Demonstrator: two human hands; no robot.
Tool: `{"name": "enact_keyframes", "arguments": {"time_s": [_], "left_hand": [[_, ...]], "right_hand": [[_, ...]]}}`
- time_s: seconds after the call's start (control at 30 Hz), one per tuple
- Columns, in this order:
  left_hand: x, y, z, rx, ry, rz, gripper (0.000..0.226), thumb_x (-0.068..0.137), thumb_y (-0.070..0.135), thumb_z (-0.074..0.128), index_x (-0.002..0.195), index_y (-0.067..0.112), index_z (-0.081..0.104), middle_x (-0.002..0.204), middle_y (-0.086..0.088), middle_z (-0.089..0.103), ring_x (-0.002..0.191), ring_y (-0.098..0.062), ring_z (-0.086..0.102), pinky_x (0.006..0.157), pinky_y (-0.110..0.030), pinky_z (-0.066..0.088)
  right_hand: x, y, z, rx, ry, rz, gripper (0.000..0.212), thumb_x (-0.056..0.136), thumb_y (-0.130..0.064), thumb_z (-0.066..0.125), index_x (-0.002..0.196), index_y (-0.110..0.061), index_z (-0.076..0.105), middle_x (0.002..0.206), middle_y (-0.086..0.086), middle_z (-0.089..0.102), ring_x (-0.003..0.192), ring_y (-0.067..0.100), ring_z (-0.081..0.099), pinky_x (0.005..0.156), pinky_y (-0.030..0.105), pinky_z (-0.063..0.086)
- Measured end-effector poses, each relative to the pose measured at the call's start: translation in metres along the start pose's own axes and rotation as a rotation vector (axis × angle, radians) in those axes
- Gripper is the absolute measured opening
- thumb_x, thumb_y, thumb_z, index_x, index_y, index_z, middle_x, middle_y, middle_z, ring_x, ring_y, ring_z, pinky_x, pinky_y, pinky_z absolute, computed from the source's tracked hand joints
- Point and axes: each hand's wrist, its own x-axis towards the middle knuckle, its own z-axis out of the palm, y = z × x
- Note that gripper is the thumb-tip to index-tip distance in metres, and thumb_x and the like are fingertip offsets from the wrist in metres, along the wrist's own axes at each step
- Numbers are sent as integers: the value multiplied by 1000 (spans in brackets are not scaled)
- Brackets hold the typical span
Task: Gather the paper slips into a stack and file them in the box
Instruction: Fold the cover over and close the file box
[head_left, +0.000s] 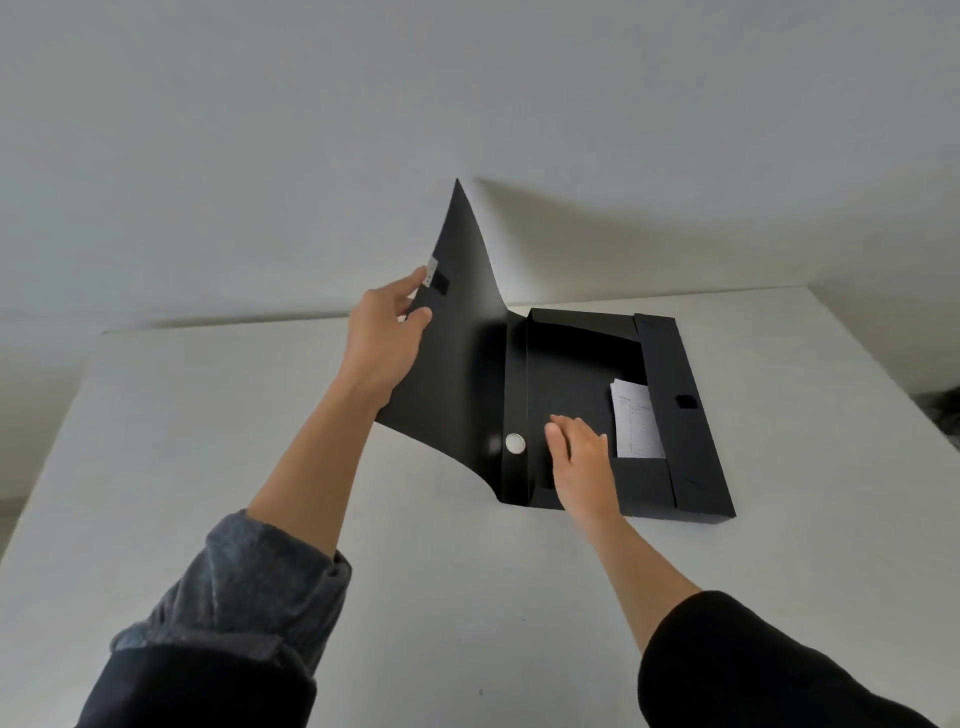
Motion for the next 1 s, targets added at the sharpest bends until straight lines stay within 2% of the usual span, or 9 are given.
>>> {"name": "enact_keyframes", "arguments": {"time_s": [0.1,0.2,0.3,0.43,0.57,0.63,0.73,0.87,1.0], "left_hand": [[1,19,41,-9,-248,18,50,92,11,43,138,31,41,79,-5,52,81,-15,52,92,-24,35],[-3,38,80,-42,-403,22,52,92,16,42,139,36,35,88,-4,56,82,-20,53,94,-39,47],[-17,52,117,-57,-327,61,50,90,20,47,138,34,39,112,-1,69,100,-20,64,96,-40,49],[-46,66,170,-185,-348,66,45,90,38,51,134,35,45,125,6,60,108,-11,58,93,-32,50],[-65,74,229,-237,-448,80,50,90,46,47,139,40,34,145,9,38,124,-5,39,106,-30,32],[-74,73,259,-195,-431,97,53,89,50,46,139,43,31,150,8,30,133,-8,31,114,-36,25],[-88,71,299,-59,-372,117,54,86,57,42,137,49,27,155,8,20,143,-16,17,116,-56,14],[-103,67,352,169,-331,144,56,91,50,38,143,41,20,159,6,10,147,-22,-2,113,-60,-6],[-110,53,402,312,-378,125,60,92,50,35,146,32,17,160,0,6,146,-25,-8,111,-60,-9]], "right_hand": [[0,23,-35,-15,149,110,37,99,-32,34,122,-17,58,131,4,58,136,22,38,118,50,5],[-5,52,-67,-268,211,280,41,97,-42,32,134,-32,46,154,3,29,147,24,9,113,60,-5],[-9,85,-100,-246,153,541,51,96,-42,38,144,-35,24,159,15,0,145,35,-9,114,61,2],[-22,124,-126,-258,102,507,55,97,-39,39,146,-19,24,158,9,17,146,28,10,118,48,17],[-27,150,-151,-396,79,359,47,93,-39,47,138,-25,43,150,-1,38,140,21,27,120,48,8],[-25,163,-167,-395,102,304,39,89,-38,56,127,-34,55,151,0,35,141,25,22,119,52,3],[-21,177,-185,-247,91,372,42,82,-42,64,123,-44,53,158,7,9,145,36,-1,115,56,-5],[-17,200,-202,38,59,468,77,75,-38,73,139,-38,31,151,0,26,139,25,30,115,56,19],[-21,224,-218,399,33,471,76,78,-24,73,143,-23,33,142,-6,42,131,15,40,108,31,35]]}}
